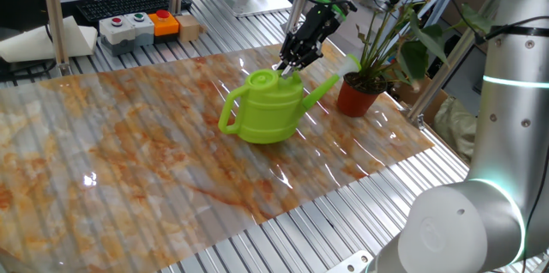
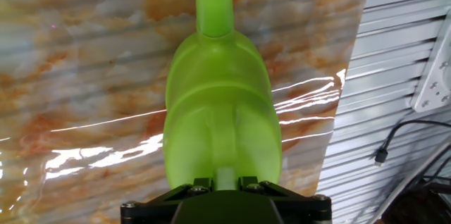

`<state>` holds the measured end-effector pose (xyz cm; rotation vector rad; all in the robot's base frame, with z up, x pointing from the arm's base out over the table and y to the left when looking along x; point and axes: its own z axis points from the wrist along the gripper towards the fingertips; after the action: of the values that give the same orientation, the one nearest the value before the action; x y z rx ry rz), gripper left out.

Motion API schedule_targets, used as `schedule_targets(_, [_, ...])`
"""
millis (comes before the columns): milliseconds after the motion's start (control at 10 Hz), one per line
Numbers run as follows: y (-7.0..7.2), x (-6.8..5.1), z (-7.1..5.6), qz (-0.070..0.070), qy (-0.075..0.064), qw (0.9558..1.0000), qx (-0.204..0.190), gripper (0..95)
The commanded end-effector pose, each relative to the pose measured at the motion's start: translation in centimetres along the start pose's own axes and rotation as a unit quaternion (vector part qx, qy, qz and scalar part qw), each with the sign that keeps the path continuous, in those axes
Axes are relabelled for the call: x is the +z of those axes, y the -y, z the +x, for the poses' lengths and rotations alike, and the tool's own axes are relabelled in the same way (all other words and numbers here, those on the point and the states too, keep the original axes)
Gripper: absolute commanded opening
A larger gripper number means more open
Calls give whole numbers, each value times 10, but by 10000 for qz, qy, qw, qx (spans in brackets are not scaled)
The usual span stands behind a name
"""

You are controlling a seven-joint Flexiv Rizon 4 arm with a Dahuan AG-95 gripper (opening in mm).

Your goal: Water the plant

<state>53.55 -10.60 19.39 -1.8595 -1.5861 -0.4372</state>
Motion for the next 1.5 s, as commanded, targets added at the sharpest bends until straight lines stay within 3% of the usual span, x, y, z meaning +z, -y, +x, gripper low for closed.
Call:
schedule_targets(100, [1,-1,2,19,-48,10000,5,0])
schedule_targets(1500, [1,-1,2,156,-575,9980,211,0])
